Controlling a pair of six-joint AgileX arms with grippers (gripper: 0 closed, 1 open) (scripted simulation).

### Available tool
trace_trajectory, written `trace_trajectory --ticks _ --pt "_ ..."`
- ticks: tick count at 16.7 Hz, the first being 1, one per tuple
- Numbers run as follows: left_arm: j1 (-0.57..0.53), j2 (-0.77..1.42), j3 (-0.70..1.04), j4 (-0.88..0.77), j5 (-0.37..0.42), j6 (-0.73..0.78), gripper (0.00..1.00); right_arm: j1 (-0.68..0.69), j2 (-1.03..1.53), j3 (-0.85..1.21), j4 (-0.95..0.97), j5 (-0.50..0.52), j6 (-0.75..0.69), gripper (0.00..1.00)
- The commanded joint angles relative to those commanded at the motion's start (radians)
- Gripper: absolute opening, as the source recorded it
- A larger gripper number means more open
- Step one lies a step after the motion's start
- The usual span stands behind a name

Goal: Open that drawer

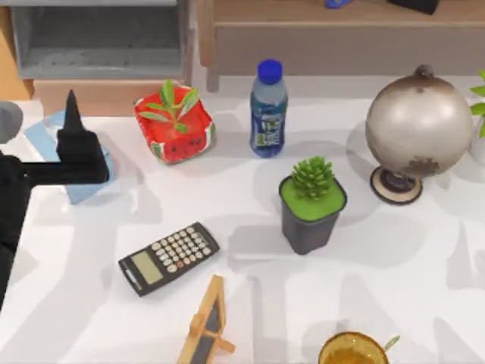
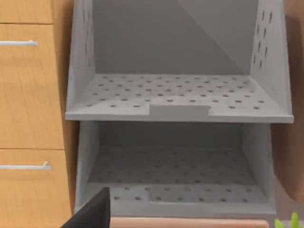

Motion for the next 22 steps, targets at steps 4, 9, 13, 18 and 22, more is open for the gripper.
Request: trace_trajectory --ticks 4,9,13,18,22 --pt "-0.165 0.262 0.097 0.151 -0.162 0.004 1.00 0.000 0.000 0.000 0.000 0.000 0.000 1.00" --pt "-0.239 0.376 0.143 0.222 -0.239 0.008 1.00 0.000 0.000 0.000 0.000 0.000 0.000 1.00" --pt "-0.235 0.373 0.138 0.219 -0.236 0.007 1.00 0.000 0.000 0.000 0.000 0.000 0.000 1.00" --pt "-0.091 0.504 0.205 0.271 -0.138 0.163 1.00 0.000 0.000 0.000 0.000 0.000 0.000 1.00" --pt "0.177 0.720 0.328 0.363 0.050 0.467 1.00 0.000 0.000 0.000 0.000 0.000 0.000 1.00"
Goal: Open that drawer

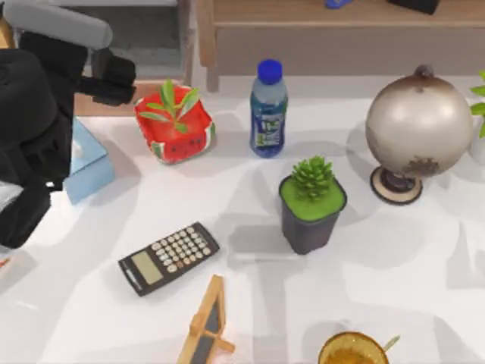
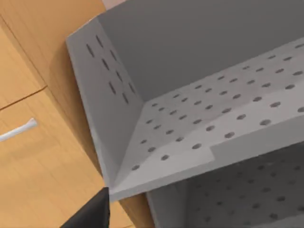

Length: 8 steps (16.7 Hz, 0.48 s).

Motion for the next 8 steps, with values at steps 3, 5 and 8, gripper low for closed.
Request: trace_trajectory --ticks 3,5,8 --pt "0.199 0.176 0.111 0.085 0.182 0.274 1.00 0.000 0.000 0.000 0.000 0.000 0.000 1.00" --pt "0.324 0.300 0.178 0.136 0.317 0.438 1.00 0.000 0.000 0.000 0.000 0.000 0.000 1.00" --pt "0.491 0.477 0.265 0.196 0.515 0.675 1.00 0.000 0.000 0.000 0.000 0.000 0.000 1.00"
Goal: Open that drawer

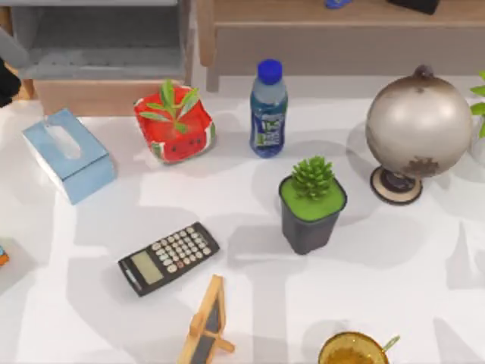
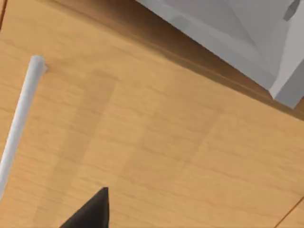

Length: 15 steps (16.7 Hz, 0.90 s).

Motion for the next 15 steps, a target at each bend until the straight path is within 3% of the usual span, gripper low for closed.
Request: trace_trajectory --ticks 4,8,15 --pt "0.164 0.171 0.109 0.073 0.233 0.245 1.00 0.000 0.000 0.000 0.000 0.000 0.000 1.00" --pt "0.258 0.281 0.172 0.112 0.384 0.393 1.00 0.000 0.000 0.000 0.000 0.000 0.000 1.00" --pt "0.277 0.303 0.188 0.124 0.420 0.428 1.00 0.000 0.000 0.000 0.000 0.000 0.000 1.00"
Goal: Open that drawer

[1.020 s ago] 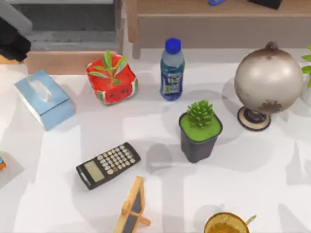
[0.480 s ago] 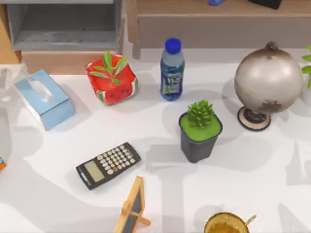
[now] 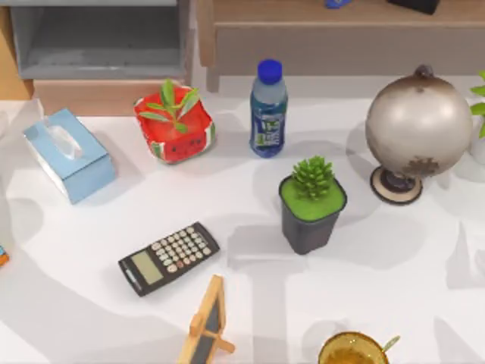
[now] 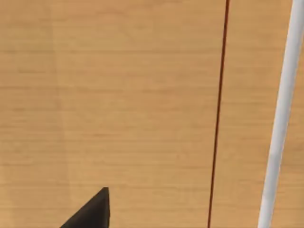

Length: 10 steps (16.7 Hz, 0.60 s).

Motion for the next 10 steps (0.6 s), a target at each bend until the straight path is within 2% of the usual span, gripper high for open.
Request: trace_trajectory --ticks 10 --pt "-0.021 0.057 0.119 -0.058 -0.023 0.001 1.00 0.000 0.000 0.000 0.000 0.000 0.000 1.00"
